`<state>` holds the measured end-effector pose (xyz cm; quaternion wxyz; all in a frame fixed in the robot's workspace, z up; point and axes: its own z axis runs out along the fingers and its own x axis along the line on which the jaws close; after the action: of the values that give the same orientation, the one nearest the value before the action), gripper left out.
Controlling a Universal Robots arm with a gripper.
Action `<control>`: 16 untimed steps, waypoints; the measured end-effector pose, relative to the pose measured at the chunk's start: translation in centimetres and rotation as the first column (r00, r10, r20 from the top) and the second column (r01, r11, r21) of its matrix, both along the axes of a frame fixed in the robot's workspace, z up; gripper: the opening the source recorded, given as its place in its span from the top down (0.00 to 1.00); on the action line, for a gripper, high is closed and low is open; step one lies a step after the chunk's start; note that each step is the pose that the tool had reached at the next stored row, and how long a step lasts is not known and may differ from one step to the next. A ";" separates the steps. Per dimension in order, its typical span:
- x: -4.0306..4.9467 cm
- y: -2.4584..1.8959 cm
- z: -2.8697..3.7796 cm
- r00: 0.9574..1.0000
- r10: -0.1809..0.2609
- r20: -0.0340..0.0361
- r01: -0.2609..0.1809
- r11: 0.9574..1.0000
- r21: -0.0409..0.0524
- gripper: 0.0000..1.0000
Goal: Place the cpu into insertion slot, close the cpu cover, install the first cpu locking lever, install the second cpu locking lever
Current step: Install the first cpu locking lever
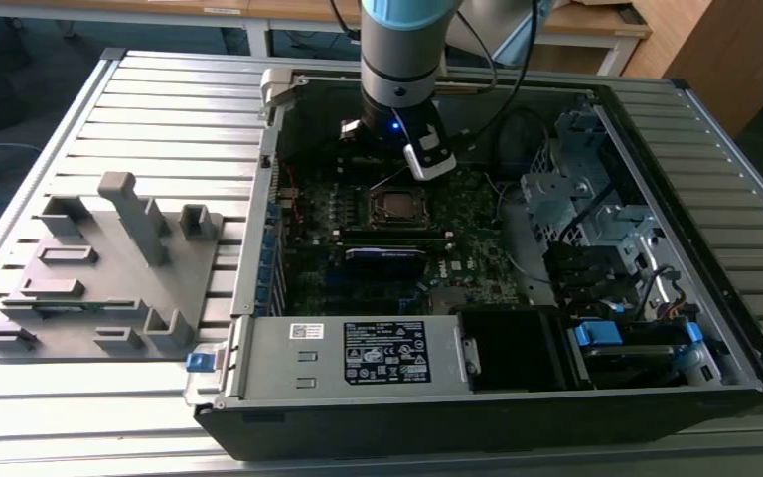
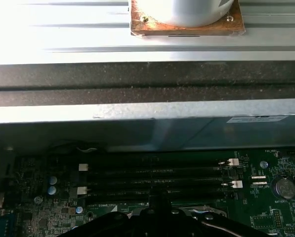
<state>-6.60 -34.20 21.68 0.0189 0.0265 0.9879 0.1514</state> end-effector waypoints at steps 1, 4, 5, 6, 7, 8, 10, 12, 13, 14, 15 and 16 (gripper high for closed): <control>0.01 0.01 -0.01 1.000 0.000 0.000 0.000 1.000 -0.001 0.90; 0.01 0.00 0.00 1.000 0.000 0.000 0.000 1.000 -0.011 0.90; 0.00 -0.01 0.00 1.000 0.000 0.000 0.000 1.000 -0.012 0.90; 0.00 -0.01 0.00 1.000 0.000 0.000 0.000 1.000 -0.012 0.90; 0.00 -0.01 0.00 1.000 0.000 0.000 0.000 1.000 -0.012 0.90; 0.00 0.00 0.00 1.000 0.000 0.000 0.000 1.000 -0.012 0.90; 0.00 0.00 0.00 1.000 0.000 0.000 0.000 1.000 -0.013 0.90; 0.01 0.00 0.00 1.000 0.000 0.000 0.000 1.000 -0.013 0.90; 0.04 0.01 0.00 1.000 0.000 0.000 0.000 1.000 -0.015 0.90; 0.09 0.01 0.00 1.000 0.000 0.000 0.000 1.000 -0.018 0.90; 0.12 0.00 0.00 1.000 -0.001 0.000 0.001 1.000 -0.021 0.90; 0.15 0.00 0.00 1.000 -0.001 0.000 0.001 1.000 -0.023 0.90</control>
<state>-6.45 -34.20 21.68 0.0193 0.0269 0.9896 0.1403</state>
